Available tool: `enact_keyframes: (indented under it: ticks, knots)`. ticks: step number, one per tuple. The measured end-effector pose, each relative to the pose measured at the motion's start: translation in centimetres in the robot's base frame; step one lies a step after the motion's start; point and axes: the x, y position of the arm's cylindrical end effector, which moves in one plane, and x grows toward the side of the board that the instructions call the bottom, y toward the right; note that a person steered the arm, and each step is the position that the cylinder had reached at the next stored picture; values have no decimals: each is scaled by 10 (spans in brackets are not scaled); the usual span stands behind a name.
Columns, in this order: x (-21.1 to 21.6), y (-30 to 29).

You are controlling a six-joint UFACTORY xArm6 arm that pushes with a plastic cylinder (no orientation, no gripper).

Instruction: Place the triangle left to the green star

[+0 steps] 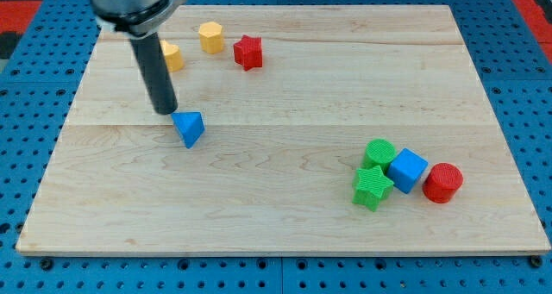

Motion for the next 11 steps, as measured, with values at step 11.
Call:
enact_keyframes:
  ticks: [11]
  knots:
    - [95,22]
